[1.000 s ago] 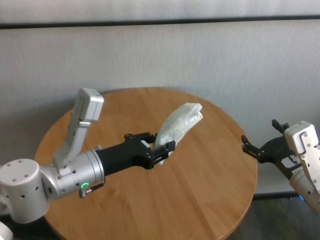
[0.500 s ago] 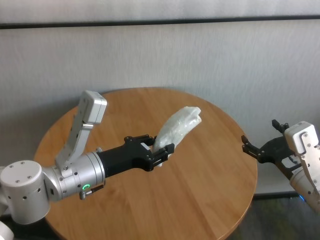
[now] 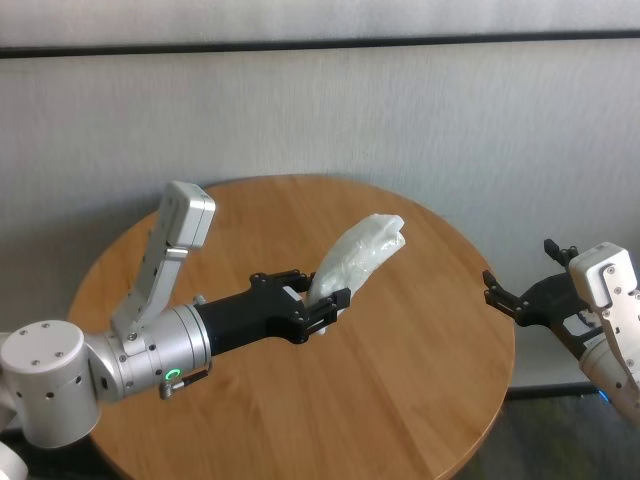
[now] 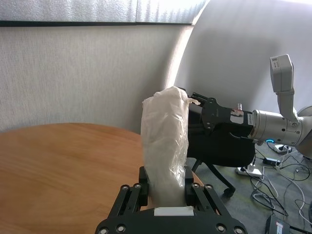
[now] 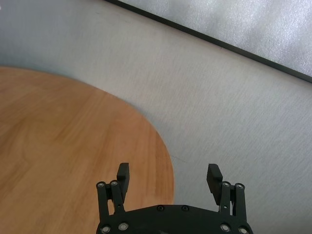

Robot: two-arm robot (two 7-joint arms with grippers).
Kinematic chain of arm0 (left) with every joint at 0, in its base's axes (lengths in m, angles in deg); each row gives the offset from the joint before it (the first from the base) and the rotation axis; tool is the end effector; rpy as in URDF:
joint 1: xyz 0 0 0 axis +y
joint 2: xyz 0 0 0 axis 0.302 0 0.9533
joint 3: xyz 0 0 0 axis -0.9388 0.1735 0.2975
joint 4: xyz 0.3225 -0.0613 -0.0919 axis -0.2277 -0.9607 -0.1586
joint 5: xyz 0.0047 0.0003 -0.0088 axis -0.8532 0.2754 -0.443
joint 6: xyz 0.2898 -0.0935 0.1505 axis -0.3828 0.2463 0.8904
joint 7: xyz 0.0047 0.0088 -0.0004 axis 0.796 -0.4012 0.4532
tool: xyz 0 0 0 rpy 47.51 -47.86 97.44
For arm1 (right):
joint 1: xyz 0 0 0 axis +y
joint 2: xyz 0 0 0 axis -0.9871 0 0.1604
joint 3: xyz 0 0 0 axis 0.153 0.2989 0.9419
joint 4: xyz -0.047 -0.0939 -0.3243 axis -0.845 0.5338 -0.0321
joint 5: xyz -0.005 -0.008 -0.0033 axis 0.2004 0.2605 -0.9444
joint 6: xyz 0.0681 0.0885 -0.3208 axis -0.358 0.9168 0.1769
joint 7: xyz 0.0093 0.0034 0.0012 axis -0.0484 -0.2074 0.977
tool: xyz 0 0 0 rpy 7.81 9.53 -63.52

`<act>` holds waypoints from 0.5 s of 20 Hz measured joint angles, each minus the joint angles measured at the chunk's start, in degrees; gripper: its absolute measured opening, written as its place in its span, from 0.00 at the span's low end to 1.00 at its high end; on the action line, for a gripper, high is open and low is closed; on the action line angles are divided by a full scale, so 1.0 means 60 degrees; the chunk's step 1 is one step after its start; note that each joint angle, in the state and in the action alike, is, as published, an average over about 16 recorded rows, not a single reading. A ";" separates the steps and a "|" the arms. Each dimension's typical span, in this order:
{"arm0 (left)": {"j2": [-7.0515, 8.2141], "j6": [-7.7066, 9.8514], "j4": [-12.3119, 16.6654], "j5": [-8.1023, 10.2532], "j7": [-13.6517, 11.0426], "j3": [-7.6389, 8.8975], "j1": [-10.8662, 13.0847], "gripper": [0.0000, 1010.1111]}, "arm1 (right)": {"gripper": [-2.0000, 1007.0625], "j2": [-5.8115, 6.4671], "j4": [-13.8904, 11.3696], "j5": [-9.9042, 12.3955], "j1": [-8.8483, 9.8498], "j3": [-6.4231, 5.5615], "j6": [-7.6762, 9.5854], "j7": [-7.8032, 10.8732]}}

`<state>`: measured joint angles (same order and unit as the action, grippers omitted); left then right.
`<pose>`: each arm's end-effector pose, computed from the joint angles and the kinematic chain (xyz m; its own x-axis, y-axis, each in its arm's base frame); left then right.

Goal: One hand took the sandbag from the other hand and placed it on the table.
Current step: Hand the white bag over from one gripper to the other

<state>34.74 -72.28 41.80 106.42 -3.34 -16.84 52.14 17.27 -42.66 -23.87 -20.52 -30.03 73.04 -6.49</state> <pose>0.4359 -0.0034 -0.2827 0.8531 0.5113 -0.1040 -0.5057 0.8593 0.0769 0.3945 -0.1014 -0.3484 0.3008 -0.8764 0.3762 0.9517 0.3011 -0.0595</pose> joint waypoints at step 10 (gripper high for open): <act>-0.0006 -0.0002 0.0002 -0.0019 -0.0042 0.0006 0.0003 0.42 | 0.99 0.0117 -0.0991 0.0320 0.0597 -0.0043 -0.1050 0.0679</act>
<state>34.71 -72.29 41.81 106.31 -3.59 -16.80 52.16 17.98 -48.60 -21.95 -16.94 -30.28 66.74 -2.41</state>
